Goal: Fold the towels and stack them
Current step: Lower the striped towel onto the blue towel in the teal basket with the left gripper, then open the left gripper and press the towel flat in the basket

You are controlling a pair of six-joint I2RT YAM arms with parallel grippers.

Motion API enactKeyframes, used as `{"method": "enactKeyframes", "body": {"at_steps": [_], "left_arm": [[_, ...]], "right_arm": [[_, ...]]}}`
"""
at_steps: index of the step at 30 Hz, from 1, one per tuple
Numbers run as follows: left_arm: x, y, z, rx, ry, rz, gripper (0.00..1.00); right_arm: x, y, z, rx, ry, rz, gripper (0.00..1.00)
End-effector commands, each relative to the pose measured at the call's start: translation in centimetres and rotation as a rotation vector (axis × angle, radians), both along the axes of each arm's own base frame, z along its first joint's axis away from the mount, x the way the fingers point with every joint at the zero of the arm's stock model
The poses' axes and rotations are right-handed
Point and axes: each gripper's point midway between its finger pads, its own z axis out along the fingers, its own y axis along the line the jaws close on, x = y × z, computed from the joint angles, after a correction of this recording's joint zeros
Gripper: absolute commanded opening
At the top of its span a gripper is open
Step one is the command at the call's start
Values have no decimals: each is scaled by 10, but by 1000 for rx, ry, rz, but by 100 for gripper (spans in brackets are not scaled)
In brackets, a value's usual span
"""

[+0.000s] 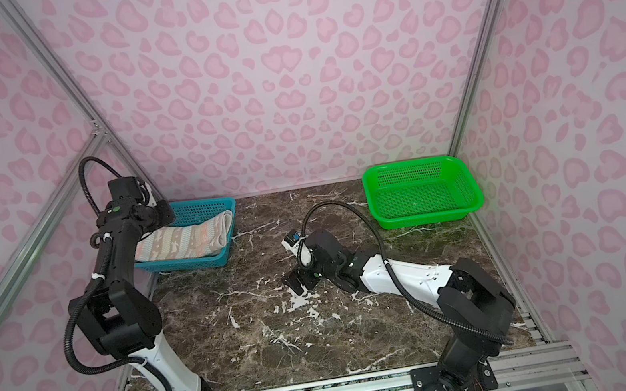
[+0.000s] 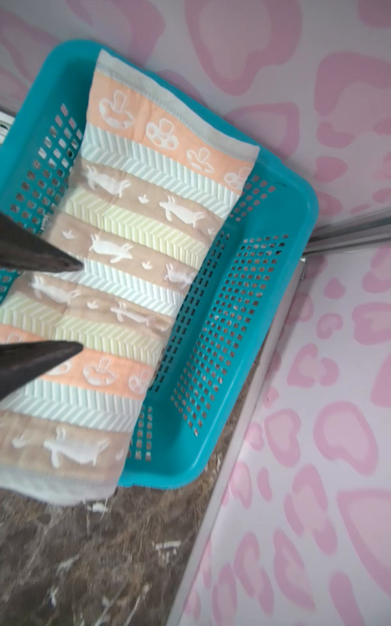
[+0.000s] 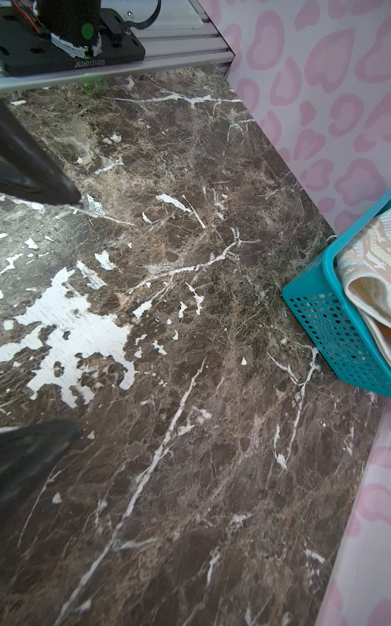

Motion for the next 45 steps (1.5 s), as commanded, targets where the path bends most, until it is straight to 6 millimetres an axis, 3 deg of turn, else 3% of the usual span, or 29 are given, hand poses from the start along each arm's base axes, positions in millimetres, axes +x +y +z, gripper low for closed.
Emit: {"method": "enactKeyframes", "body": {"at_steps": [1,4,9,19,25,30,38,45], "left_arm": [[-2,-38,-7,-137,-14,-81,15],[-9,-64,-25,-181,24,-126,3],[-11,-85,-59,-217,81,-143,3],[3,-80,-134,-238,224,-83,3],[2,-84,-150,-273,259,-86,3],[2,-88,-126,-272,208,-107,3],[1,-88,-47,-260,35,-112,3],[-19,-93,-8,-256,-40,-127,3]], "right_arm": [[0,3,2,23,-5,8,99],[-1,4,3,28,-4,11,99],[-2,3,3,24,-7,13,99],[-3,1,-1,9,-3,14,99],[-1,3,-2,2,0,19,99],[-1,5,-1,6,3,26,99],[-1,5,4,20,-7,22,99],[-2,1,12,37,-27,6,99]]}}
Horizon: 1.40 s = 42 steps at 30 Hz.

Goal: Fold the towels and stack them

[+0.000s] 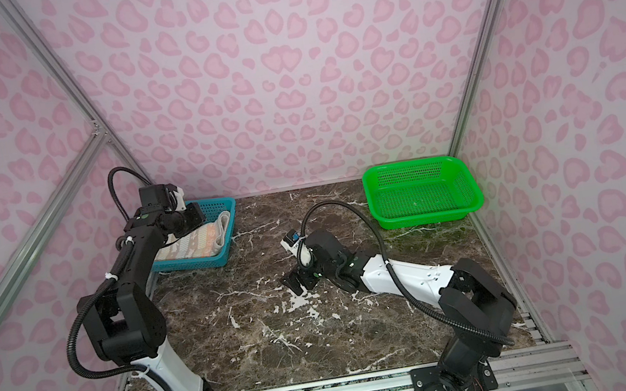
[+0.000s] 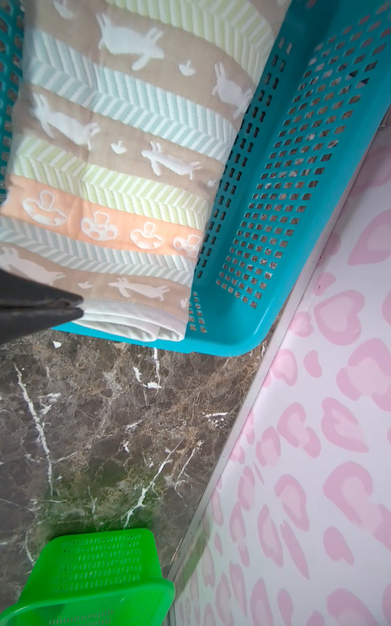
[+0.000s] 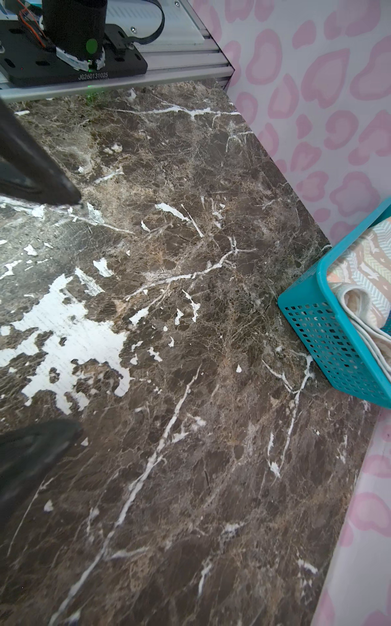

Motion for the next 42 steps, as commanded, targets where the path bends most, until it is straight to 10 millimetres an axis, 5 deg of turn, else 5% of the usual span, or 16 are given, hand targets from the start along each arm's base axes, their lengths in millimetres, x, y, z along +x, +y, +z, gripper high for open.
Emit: {"method": "enactKeyframes", "body": {"at_steps": [1,7,11,16,17,19,25,32,38,42], "left_arm": [[-13,-6,19,-13,-48,-14,3],[-59,-27,34,70,-128,-77,18],[-96,-33,36,176,-187,-72,48],[-135,-30,37,196,-296,1,68],[-143,-28,34,194,-313,26,84],[-157,-22,24,200,-323,78,98],[-185,10,-9,294,-355,265,97],[-186,27,-38,371,-460,349,97],[-174,28,-72,440,-444,327,97],[-158,28,-71,485,-481,305,97]], "right_arm": [[3,-3,6,17,-25,-26,99],[22,-31,14,-53,-89,-188,99],[26,-53,21,-65,-129,-250,99],[23,-88,37,10,-184,-331,99],[23,-99,40,14,-207,-363,99],[20,-119,41,2,-249,-406,99],[24,-211,30,-85,-303,-644,99],[18,-319,15,-42,-400,-947,99],[17,-361,-8,-67,-502,-1057,99],[29,-374,-25,-101,-473,-1094,99]]}}
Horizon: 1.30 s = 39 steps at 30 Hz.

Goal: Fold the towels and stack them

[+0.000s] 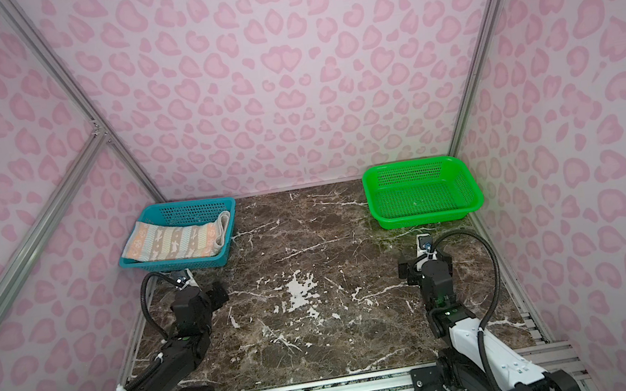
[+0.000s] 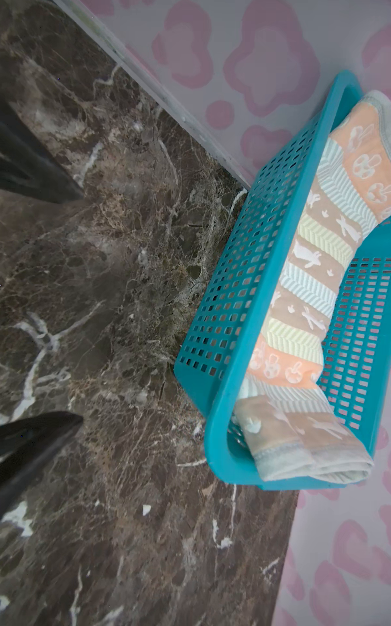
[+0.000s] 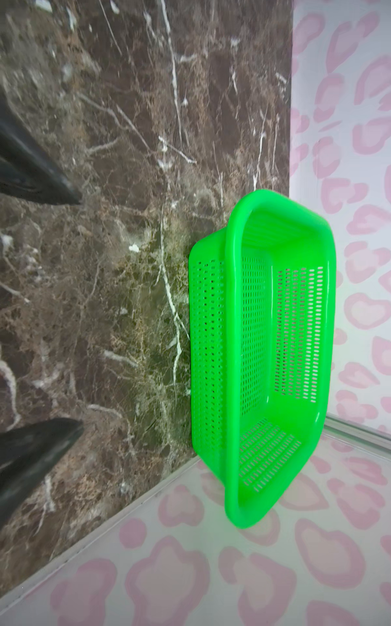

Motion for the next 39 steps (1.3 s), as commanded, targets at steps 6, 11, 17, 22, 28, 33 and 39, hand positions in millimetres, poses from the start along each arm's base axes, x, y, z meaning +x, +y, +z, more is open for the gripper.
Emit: {"method": "enactKeyframes", "body": {"at_steps": [6,11,17,22,28,33,39], "left_arm": [[43,-11,43,101,-188,-97,97],[55,-13,39,119,-203,-129,97],[63,-13,30,101,-175,-148,98],[64,-11,22,50,-183,-178,98],[64,-12,20,45,-184,-195,97],[64,-12,19,42,-182,-196,97],[64,-12,20,37,-185,-201,97]], "right_arm": [[29,-15,11,-2,-95,-44,99],[41,-20,13,12,-123,-32,99],[55,-20,11,26,-142,-7,99],[66,-7,-4,22,-102,72,99],[79,3,-18,28,-72,144,99],[83,-18,-21,39,-35,21,99],[65,-49,-15,14,-90,-212,99]]}}
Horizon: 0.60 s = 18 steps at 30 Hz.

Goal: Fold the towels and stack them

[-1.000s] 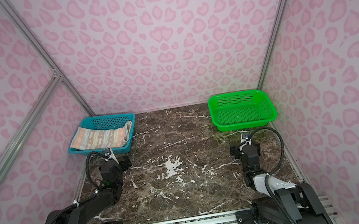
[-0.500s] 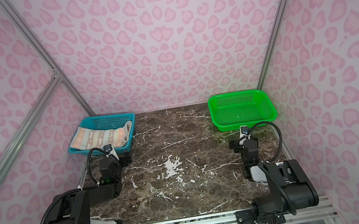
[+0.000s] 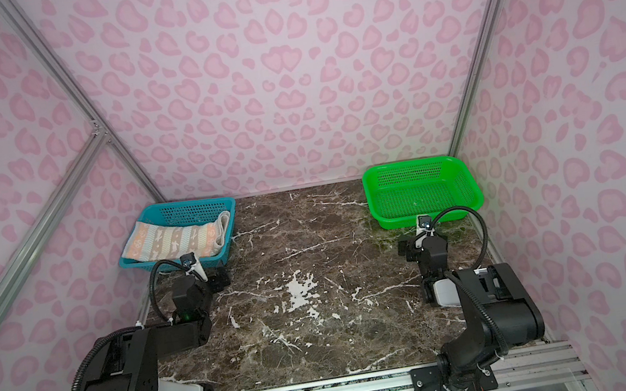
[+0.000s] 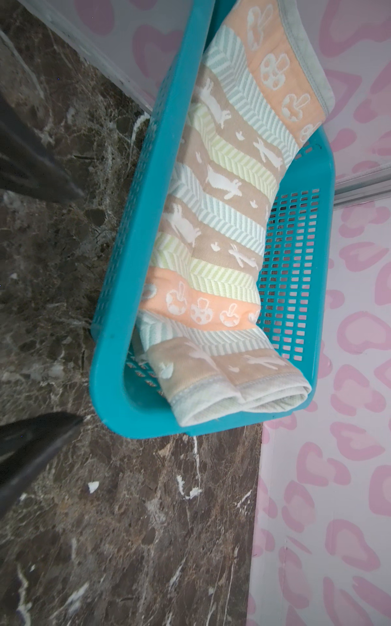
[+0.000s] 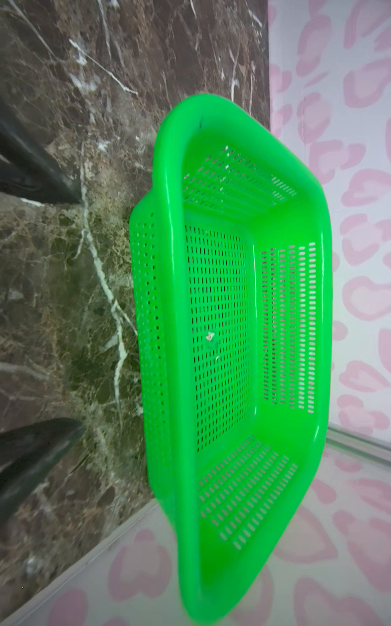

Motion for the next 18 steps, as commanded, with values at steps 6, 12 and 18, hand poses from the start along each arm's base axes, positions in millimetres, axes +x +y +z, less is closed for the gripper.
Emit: {"method": "enactKeyframes", "body": {"at_steps": [6,12,18], "left_arm": [[3,-1,11,-4,-49,-4,97],[3,-1,12,-2,-55,-4,97],[3,-1,12,-2,-55,-4,97]], "right_arm": [[-6,-21,7,-21,-31,-157,99],[-5,-19,6,-29,-20,-150,99],[-5,-19,6,-30,-21,-150,99]]}}
